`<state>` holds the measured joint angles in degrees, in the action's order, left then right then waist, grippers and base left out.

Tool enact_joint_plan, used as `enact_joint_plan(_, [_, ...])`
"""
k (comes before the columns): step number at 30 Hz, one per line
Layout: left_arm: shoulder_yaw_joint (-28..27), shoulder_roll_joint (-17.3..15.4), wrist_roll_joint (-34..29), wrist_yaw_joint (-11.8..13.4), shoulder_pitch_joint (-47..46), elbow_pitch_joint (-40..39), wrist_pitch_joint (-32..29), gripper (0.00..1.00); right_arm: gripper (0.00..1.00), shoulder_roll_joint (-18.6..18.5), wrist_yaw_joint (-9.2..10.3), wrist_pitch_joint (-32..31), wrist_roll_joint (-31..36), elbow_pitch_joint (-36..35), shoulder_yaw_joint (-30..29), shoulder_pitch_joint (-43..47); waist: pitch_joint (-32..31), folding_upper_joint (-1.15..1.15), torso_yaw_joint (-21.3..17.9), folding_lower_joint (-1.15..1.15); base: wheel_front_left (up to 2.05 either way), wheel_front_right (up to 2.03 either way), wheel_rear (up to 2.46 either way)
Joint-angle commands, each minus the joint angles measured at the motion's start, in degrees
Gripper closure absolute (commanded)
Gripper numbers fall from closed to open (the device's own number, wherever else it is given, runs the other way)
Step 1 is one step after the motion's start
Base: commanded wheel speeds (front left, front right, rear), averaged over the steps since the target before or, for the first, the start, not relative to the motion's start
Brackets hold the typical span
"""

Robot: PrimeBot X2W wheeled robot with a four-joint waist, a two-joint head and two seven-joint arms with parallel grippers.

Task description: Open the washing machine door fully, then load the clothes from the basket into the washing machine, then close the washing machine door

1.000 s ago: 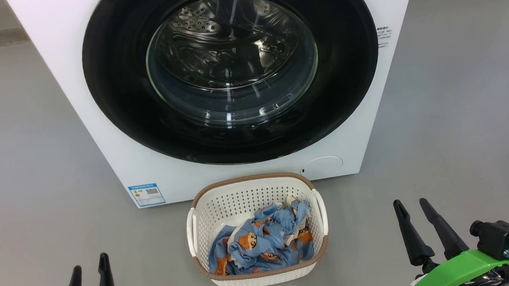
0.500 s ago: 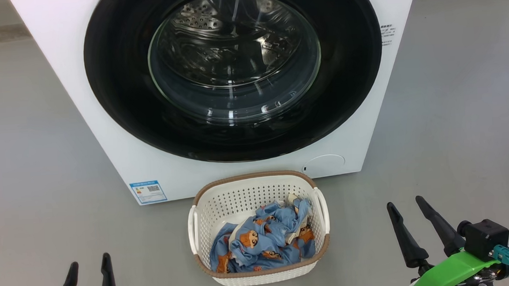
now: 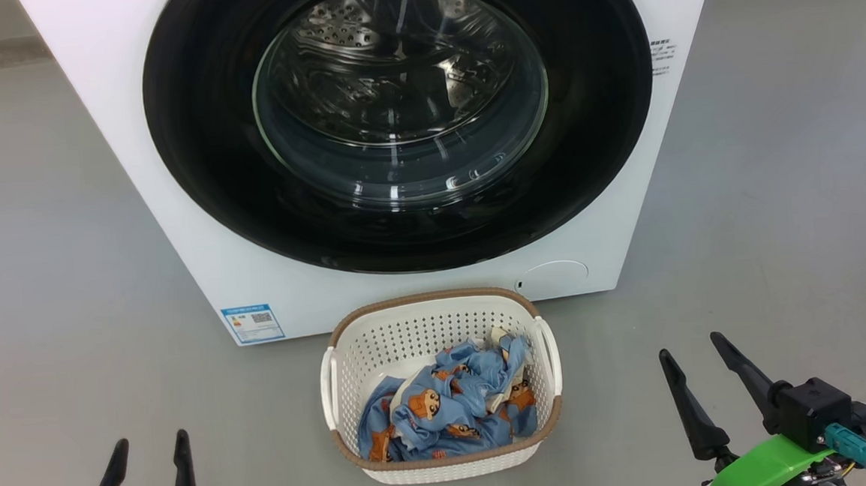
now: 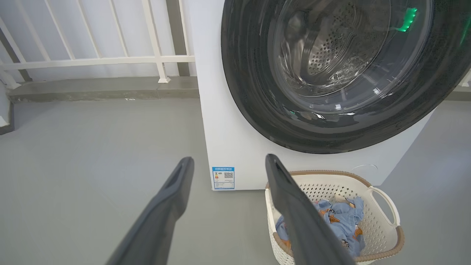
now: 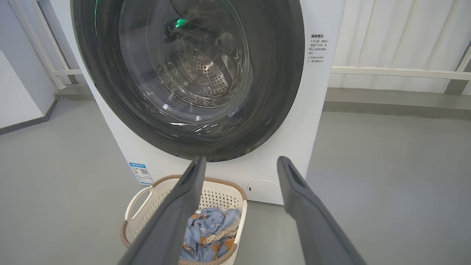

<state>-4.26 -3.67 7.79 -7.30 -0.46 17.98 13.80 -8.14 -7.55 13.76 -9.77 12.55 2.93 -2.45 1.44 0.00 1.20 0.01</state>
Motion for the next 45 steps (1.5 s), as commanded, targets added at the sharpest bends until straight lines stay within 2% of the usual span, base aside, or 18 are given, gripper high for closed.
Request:
enact_joint_plan(1, [-2.12, -1.46, -2.14, -0.19, -1.25, -1.69, 1.13, 0.00, 0.00, -0.64, 0.06, 1.18, 1.84, -1.14, 1.11, -1.75, 0.02, 0.00, 0.06, 0.00, 0.00, 0.00, 0.00])
enact_joint_plan(27, [-4.09, -1.07, -3.01, -0.19, -1.25, -0.93, 1.19, 0.00, 0.00, -0.04, 0.06, 1.24, 2.07, -0.42, -0.92, -1.31, -0.37, 0.00, -0.19, 0.00, 0.06, 0.06, -0.11])
enact_joint_plan(45, [-4.80, -0.87, -2.70, -0.19, -1.62, -2.44, 1.19, 0.00, 0.00, 0.41, 0.06, 1.24, 2.07, -0.65, -0.80, -1.34, 0.26, 0.00, -0.59, 0.00, 1.03, 1.03, -2.07])
